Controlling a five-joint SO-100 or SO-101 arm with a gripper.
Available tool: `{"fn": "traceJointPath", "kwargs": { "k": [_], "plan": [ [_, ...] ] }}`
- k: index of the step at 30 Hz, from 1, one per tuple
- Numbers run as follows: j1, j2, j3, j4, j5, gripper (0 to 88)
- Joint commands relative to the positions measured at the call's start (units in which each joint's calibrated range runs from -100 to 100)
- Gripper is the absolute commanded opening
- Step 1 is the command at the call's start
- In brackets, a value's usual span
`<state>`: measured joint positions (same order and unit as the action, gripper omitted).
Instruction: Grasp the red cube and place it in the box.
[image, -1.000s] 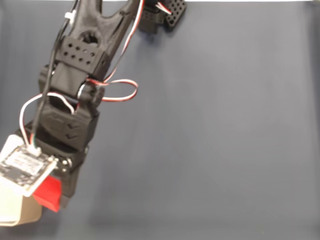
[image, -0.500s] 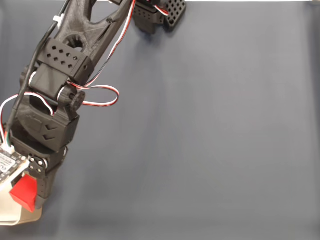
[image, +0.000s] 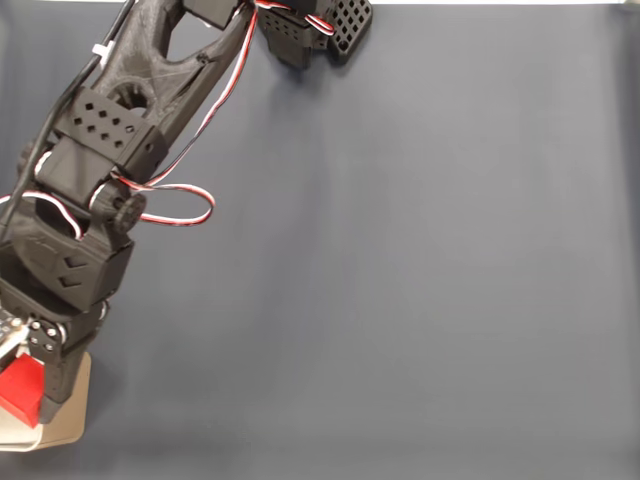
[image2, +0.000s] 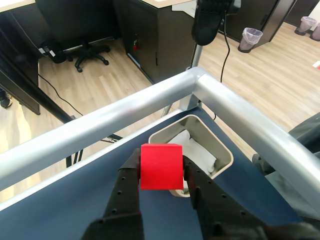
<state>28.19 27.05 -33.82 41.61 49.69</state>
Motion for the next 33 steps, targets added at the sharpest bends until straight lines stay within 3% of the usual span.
{"fn": "traceJointPath", "kwargs": {
  "k": [1,33],
  "plan": [
    [1.21,0.07,-4.87,-2.1,0.68,2.7],
    [4.76,8.48,-15.27,-4.15,0.68,2.8]
  ]
}}
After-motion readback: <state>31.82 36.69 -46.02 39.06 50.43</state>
